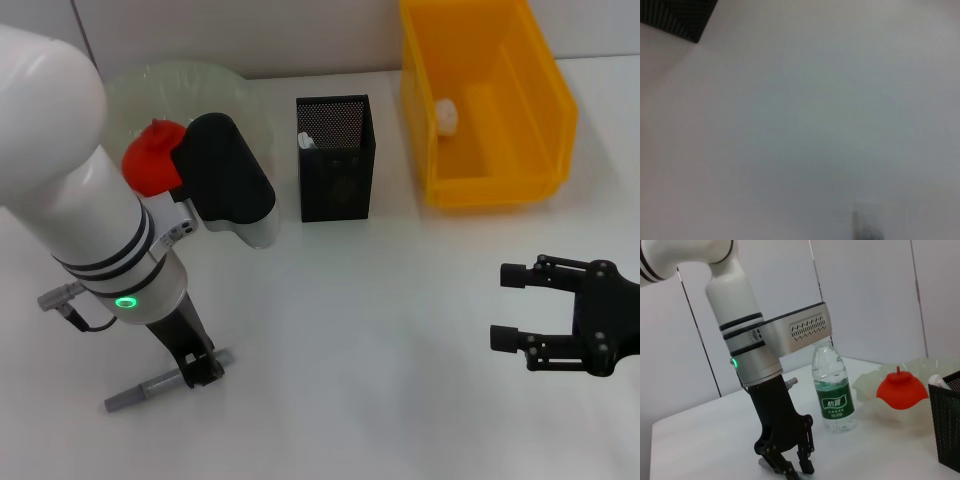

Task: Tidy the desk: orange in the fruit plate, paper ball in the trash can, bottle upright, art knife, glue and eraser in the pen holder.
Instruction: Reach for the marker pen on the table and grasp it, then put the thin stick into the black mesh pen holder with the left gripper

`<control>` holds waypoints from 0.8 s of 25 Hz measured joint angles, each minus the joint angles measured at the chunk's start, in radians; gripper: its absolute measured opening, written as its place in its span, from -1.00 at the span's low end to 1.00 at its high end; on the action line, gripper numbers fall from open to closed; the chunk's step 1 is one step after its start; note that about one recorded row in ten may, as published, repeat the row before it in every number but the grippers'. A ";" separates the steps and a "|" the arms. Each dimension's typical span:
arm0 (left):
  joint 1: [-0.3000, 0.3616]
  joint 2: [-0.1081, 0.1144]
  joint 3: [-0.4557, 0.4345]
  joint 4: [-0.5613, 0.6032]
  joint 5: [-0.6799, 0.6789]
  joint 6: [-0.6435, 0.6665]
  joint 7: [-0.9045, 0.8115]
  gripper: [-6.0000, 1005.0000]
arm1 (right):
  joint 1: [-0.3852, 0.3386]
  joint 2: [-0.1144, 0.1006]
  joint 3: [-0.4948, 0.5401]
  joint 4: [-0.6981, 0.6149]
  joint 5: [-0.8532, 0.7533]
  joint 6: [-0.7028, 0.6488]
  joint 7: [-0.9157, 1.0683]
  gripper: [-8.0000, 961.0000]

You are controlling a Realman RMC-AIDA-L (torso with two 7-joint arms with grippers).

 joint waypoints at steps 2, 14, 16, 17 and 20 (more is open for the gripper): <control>-0.001 0.000 -0.002 -0.004 0.000 -0.001 0.003 -0.35 | 0.000 0.000 0.000 0.000 0.000 0.000 0.000 0.67; -0.005 0.000 -0.011 -0.019 -0.001 -0.006 0.016 -0.63 | -0.002 0.002 0.000 -0.001 0.000 0.000 0.000 0.67; -0.005 0.000 -0.026 -0.006 -0.004 0.001 0.012 -0.63 | -0.004 0.002 0.001 -0.004 0.000 -0.001 0.004 0.67; -0.005 0.000 -0.035 0.005 -0.008 0.008 0.009 -0.63 | -0.004 0.001 0.002 -0.007 0.000 -0.001 0.007 0.67; 0.005 0.002 -0.074 0.084 -0.053 0.045 0.008 -0.64 | -0.006 0.001 0.015 -0.013 0.000 -0.004 0.012 0.67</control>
